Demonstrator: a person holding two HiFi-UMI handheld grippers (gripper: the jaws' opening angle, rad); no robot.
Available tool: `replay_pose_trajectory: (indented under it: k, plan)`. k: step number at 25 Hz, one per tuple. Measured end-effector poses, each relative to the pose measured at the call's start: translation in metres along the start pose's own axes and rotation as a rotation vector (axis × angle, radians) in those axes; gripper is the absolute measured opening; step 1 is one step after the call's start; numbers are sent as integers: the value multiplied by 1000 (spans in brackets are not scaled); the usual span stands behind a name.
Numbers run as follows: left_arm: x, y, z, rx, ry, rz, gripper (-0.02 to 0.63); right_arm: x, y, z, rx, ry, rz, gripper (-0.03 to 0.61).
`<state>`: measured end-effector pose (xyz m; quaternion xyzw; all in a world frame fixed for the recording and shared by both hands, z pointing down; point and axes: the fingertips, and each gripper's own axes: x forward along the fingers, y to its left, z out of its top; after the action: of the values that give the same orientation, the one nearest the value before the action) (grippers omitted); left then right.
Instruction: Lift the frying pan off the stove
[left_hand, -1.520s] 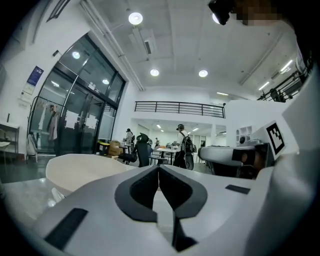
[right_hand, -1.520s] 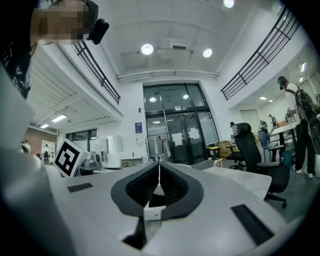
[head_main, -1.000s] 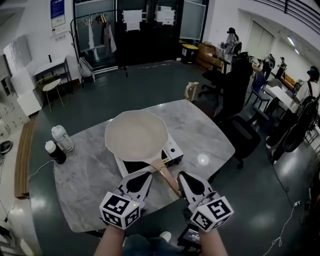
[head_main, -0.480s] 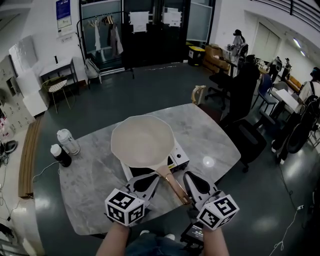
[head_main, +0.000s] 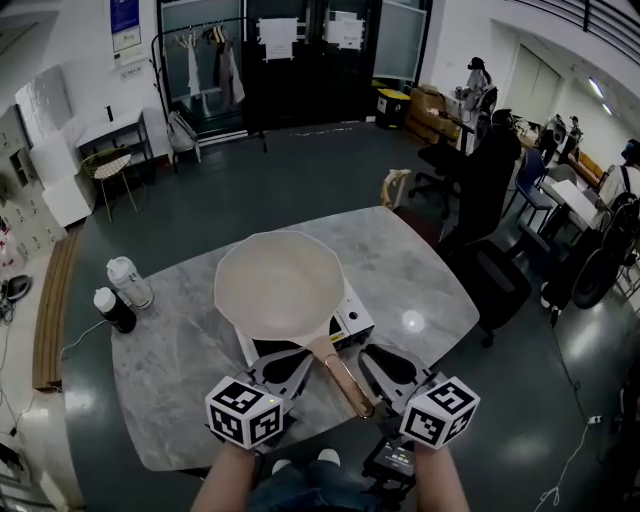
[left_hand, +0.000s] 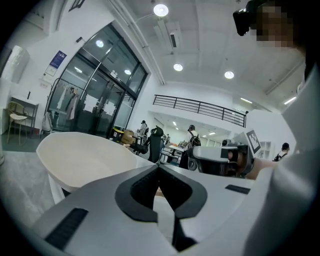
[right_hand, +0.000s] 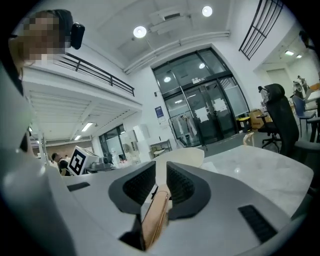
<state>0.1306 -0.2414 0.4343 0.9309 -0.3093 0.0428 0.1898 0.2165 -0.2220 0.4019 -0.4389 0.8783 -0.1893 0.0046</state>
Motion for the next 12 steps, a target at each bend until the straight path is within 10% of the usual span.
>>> replay_pose_trajectory:
  k: [3, 12]
  plan:
    - [1, 5, -5, -30, -9, 14, 12, 5, -3, -9, 103, 65, 106, 198]
    - [-3, 20, -17, -117, -25, 75, 12, 1, 6, -67, 426, 366, 368, 294]
